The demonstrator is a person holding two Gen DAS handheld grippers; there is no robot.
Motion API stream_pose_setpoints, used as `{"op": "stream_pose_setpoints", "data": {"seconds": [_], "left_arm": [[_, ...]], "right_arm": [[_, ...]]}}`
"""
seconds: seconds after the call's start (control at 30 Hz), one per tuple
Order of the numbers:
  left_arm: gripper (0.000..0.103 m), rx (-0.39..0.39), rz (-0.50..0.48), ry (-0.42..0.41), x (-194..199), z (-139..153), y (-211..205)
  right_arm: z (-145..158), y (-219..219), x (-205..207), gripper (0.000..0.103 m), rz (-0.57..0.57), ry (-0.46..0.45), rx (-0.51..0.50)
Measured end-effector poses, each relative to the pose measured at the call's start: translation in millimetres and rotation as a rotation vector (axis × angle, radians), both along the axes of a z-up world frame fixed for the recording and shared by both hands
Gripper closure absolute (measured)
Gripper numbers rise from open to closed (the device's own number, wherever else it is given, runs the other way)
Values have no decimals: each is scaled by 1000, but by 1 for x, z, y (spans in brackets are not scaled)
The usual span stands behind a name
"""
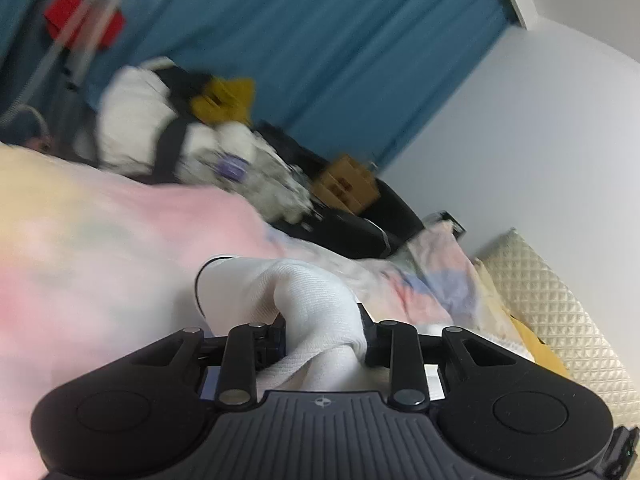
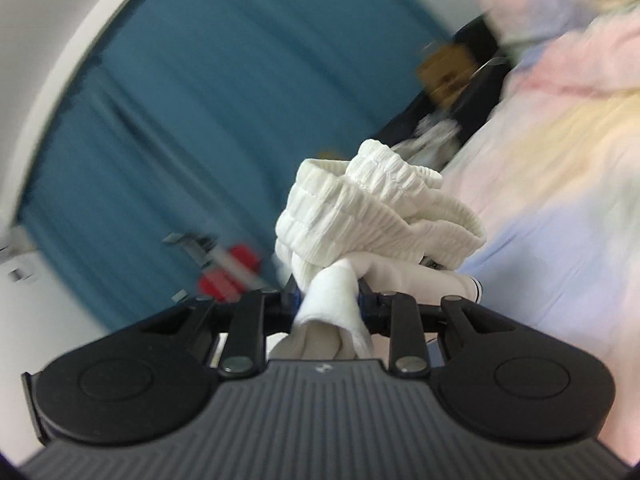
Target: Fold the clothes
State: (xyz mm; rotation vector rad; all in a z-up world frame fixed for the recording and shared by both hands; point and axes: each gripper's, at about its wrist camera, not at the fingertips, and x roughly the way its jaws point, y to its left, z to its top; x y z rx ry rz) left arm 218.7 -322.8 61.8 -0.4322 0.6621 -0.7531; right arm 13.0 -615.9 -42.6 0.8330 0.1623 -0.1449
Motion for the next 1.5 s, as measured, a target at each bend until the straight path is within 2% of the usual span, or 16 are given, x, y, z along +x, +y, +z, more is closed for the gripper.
{"op": "stream_pose_setpoints", "data": {"seconds": [0.1, 0.23, 0.4, 0.5, 0.6, 0.67, 0.73, 0.9, 0.93, 1.0, 1.07, 1.2, 1.33, 1.5], "left_arm": [[71, 6, -59, -11, 29, -32, -70], [71, 54, -129, 5, 61, -92, -130], [69, 148, -280, -21, 51, -158, -118], [67, 226, -309, -31, 41, -185, -100], [65, 260, -292, -44, 31, -200, -91], [61, 261, -269, -18, 26, -193, -87], [57, 287, -236, -25, 14, -173, -80], [48, 310, -225, -96, -22, -111, -58], [46, 318, -224, -117, -32, -100, -53], [36, 334, -221, -159, -52, -79, -44], [33, 349, -213, -200, -75, -60, -34], [26, 340, -195, -256, -121, -21, -4], [24, 325, -173, -289, -164, 8, 34], [15, 322, -145, -331, -210, 28, 77]], "right_arm": [[-20, -47, 9, 75, -98, 35, -23], [-72, -88, 23, 75, -180, 101, 6], [-136, -92, 26, 75, -183, 275, 73], [-165, -82, 15, 74, -162, 339, 130], [-179, -80, 6, 69, -168, 341, 193], [-180, -80, -4, 65, -183, 326, 284], [-169, -77, -12, 63, -197, 332, 293], [-124, -48, -37, 64, -201, 426, 131], [-111, -38, -40, 64, -188, 416, 93], [-83, -18, -48, 64, -177, 406, 4], [-57, -3, -58, 64, -167, 395, -82], [-13, 40, -72, 64, -125, 338, -184], [18, 77, -94, 64, -98, 292, -261], [40, 124, -118, 63, -104, 259, -361]]}}
